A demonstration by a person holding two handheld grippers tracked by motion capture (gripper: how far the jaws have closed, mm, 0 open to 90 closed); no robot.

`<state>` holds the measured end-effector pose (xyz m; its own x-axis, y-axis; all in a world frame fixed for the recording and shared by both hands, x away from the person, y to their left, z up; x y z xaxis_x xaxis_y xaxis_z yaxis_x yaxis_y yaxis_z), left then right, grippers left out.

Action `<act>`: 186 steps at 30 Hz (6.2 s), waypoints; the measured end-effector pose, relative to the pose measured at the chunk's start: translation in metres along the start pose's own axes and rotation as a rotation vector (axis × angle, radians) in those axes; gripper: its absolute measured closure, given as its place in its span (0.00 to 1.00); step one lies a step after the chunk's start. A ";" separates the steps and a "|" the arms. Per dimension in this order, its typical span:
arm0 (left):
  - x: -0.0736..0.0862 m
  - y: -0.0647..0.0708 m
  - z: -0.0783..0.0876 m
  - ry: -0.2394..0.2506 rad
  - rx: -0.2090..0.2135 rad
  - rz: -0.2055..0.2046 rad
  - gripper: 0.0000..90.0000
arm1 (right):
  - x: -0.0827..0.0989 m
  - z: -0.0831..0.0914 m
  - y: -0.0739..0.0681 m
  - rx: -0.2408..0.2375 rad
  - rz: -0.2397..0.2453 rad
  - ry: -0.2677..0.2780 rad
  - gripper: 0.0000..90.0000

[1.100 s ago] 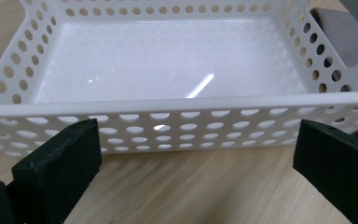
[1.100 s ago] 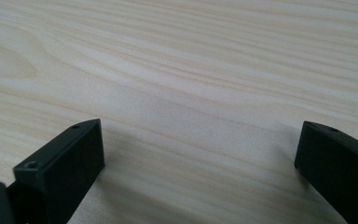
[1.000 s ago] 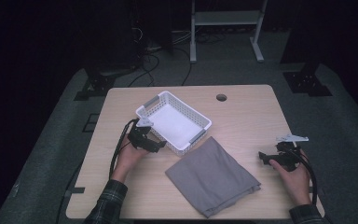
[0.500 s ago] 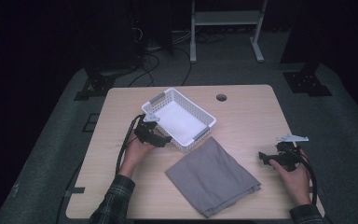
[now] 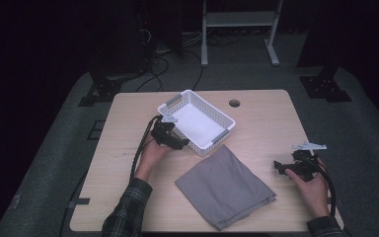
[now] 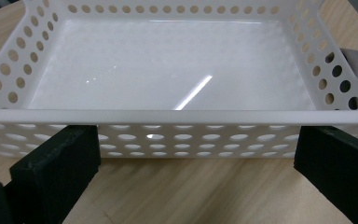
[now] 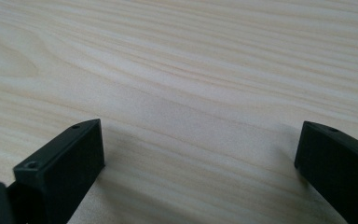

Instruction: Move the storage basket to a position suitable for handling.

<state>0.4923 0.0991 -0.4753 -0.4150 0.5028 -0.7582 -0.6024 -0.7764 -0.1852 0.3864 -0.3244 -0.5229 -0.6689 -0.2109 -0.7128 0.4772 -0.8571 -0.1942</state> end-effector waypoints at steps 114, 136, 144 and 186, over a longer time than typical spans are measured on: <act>0.114 0.019 0.075 -0.066 0.002 -0.022 0.00 | -0.122 -0.026 -0.121 -0.339 0.227 0.020 0.46; 0.114 0.019 0.075 -0.065 0.001 -0.025 0.00 | -0.159 -0.068 -0.175 -0.434 0.309 -0.010 0.56; 0.114 0.019 0.075 -0.063 0.000 -0.020 0.00 | -0.163 -0.094 -0.198 -0.466 0.330 -0.058 0.63; 0.114 0.019 0.075 -0.062 0.001 -0.020 0.00 | -0.180 -0.092 -0.169 -0.359 0.317 -0.066 0.94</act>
<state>0.3824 0.1698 -0.5187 -0.4445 0.5409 -0.7140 -0.6115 -0.7657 -0.1994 0.4787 -0.0982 -0.4237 -0.4879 -0.4750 -0.7324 0.8222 -0.5318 -0.2028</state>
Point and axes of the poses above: each handheld gripper's, and its own axes: z roughly backward along the jaws, x roughly out of its underside, y roughly to its right, the point moved 5 cm from there along -z, roughly forward along the jaws, and after that the axes turned 15 degrees about -x, right-handed, at the moved point
